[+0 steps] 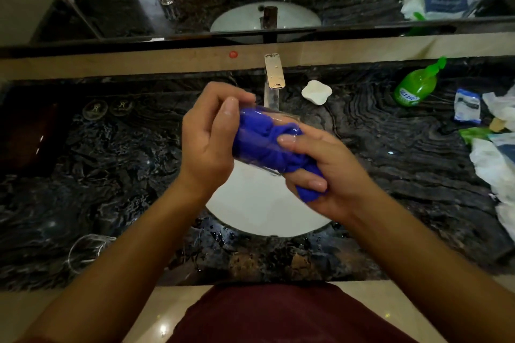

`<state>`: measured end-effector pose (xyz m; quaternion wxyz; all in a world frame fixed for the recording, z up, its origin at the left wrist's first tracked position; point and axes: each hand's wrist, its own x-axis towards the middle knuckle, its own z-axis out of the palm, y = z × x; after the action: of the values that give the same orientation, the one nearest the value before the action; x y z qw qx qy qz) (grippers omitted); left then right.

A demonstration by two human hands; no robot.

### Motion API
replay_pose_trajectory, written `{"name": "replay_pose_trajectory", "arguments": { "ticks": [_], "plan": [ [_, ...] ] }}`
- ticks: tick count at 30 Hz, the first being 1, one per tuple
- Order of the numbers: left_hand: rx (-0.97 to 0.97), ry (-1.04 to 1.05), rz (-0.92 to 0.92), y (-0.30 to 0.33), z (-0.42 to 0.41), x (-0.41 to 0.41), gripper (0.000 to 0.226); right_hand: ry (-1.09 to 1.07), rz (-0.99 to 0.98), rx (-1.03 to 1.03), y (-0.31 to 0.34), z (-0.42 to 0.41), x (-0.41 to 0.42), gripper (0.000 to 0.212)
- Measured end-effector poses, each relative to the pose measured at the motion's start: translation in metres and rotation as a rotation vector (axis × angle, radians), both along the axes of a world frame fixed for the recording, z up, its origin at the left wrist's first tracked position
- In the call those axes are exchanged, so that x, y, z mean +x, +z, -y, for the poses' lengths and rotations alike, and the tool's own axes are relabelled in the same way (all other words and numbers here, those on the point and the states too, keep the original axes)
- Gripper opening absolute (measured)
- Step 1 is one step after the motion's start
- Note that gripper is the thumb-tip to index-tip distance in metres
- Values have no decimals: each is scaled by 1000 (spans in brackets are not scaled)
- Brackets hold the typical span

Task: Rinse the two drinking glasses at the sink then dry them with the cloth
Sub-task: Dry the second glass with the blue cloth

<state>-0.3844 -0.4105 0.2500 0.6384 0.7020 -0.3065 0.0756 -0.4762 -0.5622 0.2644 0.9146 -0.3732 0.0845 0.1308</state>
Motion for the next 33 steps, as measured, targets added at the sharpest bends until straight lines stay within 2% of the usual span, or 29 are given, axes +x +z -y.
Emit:
{"name": "replay_pose_trajectory", "arguments": {
  "ticks": [1, 3, 5, 7, 9, 11, 14, 16, 17, 19, 21, 22, 24, 26, 28, 30, 31, 33],
  "plan": [
    [-25, 1, 80, -3, 2, 2, 28, -54, -34, 106, 0, -7, -2, 33],
    [-55, 21, 187, -9, 5, 4, 30, -107, -92, 166, 2, -15, -5, 37],
    [-71, 48, 200, -11, 6, 1, 32, -121, -81, 94, 5, -15, -8, 31],
    [-81, 52, 119, -9, 6, -4, 33, -90, -2, -58, 8, -10, -10, 21],
    [-43, 44, 13, -4, 5, -4, 32, -3, 116, -318, 8, -1, -11, 32],
    [65, 1, -138, 3, 2, -1, 34, 55, 289, -702, 5, 10, -9, 46],
    [240, -177, -628, 12, 0, 7, 34, 83, 697, -1396, 2, 14, -7, 49],
    [345, -256, -817, 11, -3, 11, 35, 160, 975, -1818, 0, 9, -6, 53],
    [375, -279, -866, 10, -4, 12, 36, 200, 1044, -1944, -1, 8, -4, 54],
    [405, -307, -962, 9, -4, 11, 39, 238, 1118, -2011, 1, 10, -1, 56],
    [414, -348, -996, 15, -7, 12, 49, 143, 1138, -1923, 0, 16, 0, 53],
    [402, -376, -985, 19, -10, 12, 56, 86, 1085, -1812, -2, 18, 0, 51],
    [350, -427, -910, 26, -16, 13, 61, 15, 791, -1436, -4, 17, -6, 47],
    [267, -456, -768, 26, -21, 10, 45, -30, 401, -955, -4, 13, -10, 46],
    [191, -436, -629, 21, -22, 5, 39, -135, 117, -514, 0, 9, -9, 35],
    [187, -372, -477, 17, -21, 2, 47, -196, -66, -78, 4, 5, -7, 14],
    [200, -337, -403, 16, -20, 2, 49, -194, -125, 74, 5, 4, -8, 16],
    [203, -287, -311, 15, -19, 2, 45, -144, -154, 183, 8, 0, -11, 25]
  ]
}}
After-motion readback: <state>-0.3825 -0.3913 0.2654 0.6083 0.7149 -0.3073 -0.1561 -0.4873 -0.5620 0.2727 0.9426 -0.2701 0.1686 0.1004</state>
